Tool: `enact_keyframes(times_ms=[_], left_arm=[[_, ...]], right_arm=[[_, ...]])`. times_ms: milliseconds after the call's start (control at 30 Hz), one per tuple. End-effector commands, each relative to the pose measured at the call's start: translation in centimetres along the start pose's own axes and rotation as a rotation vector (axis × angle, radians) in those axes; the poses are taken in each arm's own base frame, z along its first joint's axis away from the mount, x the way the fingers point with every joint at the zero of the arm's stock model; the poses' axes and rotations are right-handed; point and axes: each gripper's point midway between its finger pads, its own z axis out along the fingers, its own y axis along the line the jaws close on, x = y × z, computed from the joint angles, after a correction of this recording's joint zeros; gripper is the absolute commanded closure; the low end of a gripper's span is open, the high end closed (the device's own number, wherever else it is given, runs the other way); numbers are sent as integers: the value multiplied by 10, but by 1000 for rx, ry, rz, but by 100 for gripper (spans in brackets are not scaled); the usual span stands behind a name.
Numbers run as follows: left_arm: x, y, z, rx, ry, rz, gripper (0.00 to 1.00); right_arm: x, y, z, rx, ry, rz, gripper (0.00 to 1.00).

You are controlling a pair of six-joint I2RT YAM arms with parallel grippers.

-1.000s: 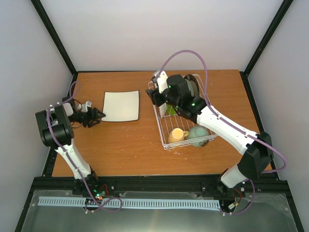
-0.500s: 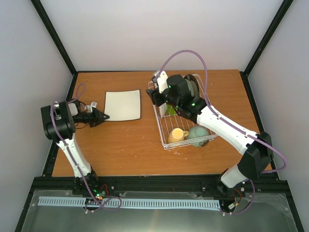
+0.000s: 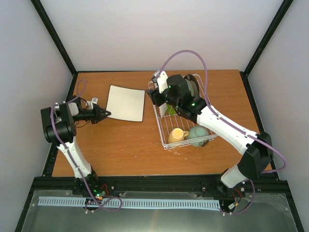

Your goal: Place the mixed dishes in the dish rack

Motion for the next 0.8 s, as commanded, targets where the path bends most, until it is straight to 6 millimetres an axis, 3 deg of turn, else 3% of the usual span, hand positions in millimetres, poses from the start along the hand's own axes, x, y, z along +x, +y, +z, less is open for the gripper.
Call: enact_keyframes(times_ms=[0,133,333,500,600,767], left_arm=[[-33,-51,-27,0,-122,231,99],[-45,-112,-57,104,-208,346,99],[-49,-184,-93,201,-256,489,99],[-32,-246,-120,328,-248,602,99],[-11,-281,-136,396,-225,678,99],[17,-311,-151,454,-187,749,99]], right_arm=[[-4,0,-5,2,-16,-7,39],[-4,0,-8,-3,-22,-3,39],[-8,9,-12,-62,-47,17,33],[-13,21,-16,-217,-63,85,25],[-22,17,-28,-361,-107,177,20],[-39,2,-48,-560,-145,296,17]])
